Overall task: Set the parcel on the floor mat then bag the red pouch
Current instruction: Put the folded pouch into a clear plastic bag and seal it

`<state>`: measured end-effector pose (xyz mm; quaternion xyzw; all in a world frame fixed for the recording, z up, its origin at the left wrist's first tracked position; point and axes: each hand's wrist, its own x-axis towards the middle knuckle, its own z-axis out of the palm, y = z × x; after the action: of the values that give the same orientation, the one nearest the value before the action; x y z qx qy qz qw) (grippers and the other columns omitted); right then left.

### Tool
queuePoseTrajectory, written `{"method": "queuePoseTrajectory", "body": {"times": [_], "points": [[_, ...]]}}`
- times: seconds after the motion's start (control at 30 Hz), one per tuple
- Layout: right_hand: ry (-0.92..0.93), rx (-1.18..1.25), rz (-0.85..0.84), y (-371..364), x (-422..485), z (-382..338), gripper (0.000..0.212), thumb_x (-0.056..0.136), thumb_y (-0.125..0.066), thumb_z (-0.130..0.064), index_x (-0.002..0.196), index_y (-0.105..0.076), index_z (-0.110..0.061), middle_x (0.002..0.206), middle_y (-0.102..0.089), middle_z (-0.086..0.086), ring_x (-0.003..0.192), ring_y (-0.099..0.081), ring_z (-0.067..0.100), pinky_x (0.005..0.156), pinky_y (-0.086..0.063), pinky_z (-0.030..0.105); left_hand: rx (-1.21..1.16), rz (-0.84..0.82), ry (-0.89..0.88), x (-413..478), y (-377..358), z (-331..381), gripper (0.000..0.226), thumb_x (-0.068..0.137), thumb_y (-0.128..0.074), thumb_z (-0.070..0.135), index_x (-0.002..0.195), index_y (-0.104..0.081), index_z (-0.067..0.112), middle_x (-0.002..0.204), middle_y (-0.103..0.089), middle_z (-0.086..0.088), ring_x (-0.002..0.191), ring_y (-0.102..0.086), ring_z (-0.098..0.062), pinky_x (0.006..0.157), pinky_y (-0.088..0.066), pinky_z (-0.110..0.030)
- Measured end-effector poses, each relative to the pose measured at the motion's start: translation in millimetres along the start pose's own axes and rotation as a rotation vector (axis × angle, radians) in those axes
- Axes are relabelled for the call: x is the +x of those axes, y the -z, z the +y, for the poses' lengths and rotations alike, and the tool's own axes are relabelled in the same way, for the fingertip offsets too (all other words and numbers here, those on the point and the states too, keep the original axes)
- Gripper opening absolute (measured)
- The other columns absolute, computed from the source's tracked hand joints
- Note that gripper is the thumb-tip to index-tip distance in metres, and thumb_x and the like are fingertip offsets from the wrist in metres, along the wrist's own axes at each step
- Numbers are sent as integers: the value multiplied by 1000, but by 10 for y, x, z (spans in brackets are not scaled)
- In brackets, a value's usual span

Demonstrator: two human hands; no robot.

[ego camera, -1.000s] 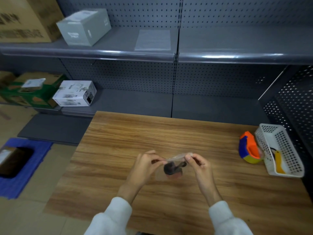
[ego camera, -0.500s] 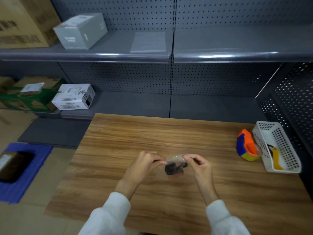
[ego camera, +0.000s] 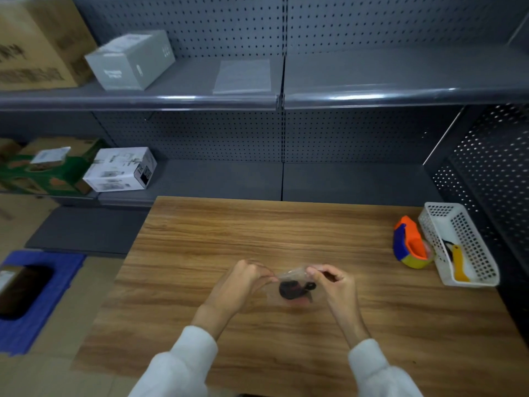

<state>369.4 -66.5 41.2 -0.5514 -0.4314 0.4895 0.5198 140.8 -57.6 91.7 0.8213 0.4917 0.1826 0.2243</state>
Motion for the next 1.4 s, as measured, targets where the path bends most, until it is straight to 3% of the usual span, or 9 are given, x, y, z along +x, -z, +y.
{"method": "queuePoseTrajectory", "body": {"times": [0.27, 0.5, 0.63, 0.77, 0.97, 1.13, 1.3, 1.4], "points": [[0, -7, -3, 45, 2, 29, 10, 82, -76, 0, 78, -78, -9, 77, -78, 5, 70, -69, 11, 66, -54, 22, 1, 22, 92, 23, -74, 103, 18, 92, -62, 37, 89, -74, 23, 81, -68, 13, 73, -60, -3, 68, -51, -29], [7, 52, -63, 35, -49, -47, 10, 84, -73, 3, 78, -74, -4, 70, -75, -2, 63, -66, 4, 58, -51, 15, -77, 14, 130, 125, -154, 250, 15, 90, -66, 40, 96, -73, 28, 83, -63, 17, 80, -59, 1, 71, -50, -24], [46, 24, -76, 111, -56, -19, 7, 77, -79, 4, 78, -75, -2, 76, -76, 8, 69, -69, 11, 66, -54, 21, -51, 6, 67, 153, -158, 351, 13, 94, -63, 35, 95, -74, 28, 83, -61, 17, 80, -58, 1, 70, -48, -19], [87, -44, -102, 156, -38, -8, 7, 77, -80, -1, 74, -78, -6, 78, -74, 11, 74, -70, 21, 70, -55, 35, -90, -17, 122, 148, -111, 332, 16, 88, -67, 45, 96, -73, 32, 86, -63, 19, 82, -59, 2, 72, -52, -24], [82, 3, -73, 155, -69, -53, 10, 77, -79, 2, 74, -78, -7, 75, -72, 11, 69, -68, 15, 67, -52, 24, 2, -21, 112, 13, -34, 175, 11, 89, -69, 35, 93, -74, 27, 86, -64, 16, 81, -59, 2, 78, -51, -22], [62, -53, -15, 106, -110, 4, 5, 75, -83, -4, 76, -79, -7, 78, -74, 11, 74, -71, 28, 70, -55, 40, 34, -47, 76, -2, 58, 141, 14, 89, -68, 37, 85, -73, 24, 78, -59, 17, 73, -56, 0, 67, -48, -23], [61, -59, 104, 105, -177, -22, 6, 74, -83, -3, 76, -80, -8, 77, -77, 6, 74, -72, 19, 70, -54, 26, 57, -81, 123, -156, 233, 19, 14, 87, -69, 41, 96, -75, 32, 85, -71, 17, 76, -62, 7, 71, -50, -15], [61, -70, 90, 86, -251, -45, 7, 73, -84, -3, 76, -81, -9, 77, -77, 7, 74, -72, 18, 68, -54, 23, 160, -67, 69, -257, 277, 13, 15, 90, -66, 44, 95, -76, 34, 84, -73, 17, 71, -62, 5, 63, -46, -11]]}}
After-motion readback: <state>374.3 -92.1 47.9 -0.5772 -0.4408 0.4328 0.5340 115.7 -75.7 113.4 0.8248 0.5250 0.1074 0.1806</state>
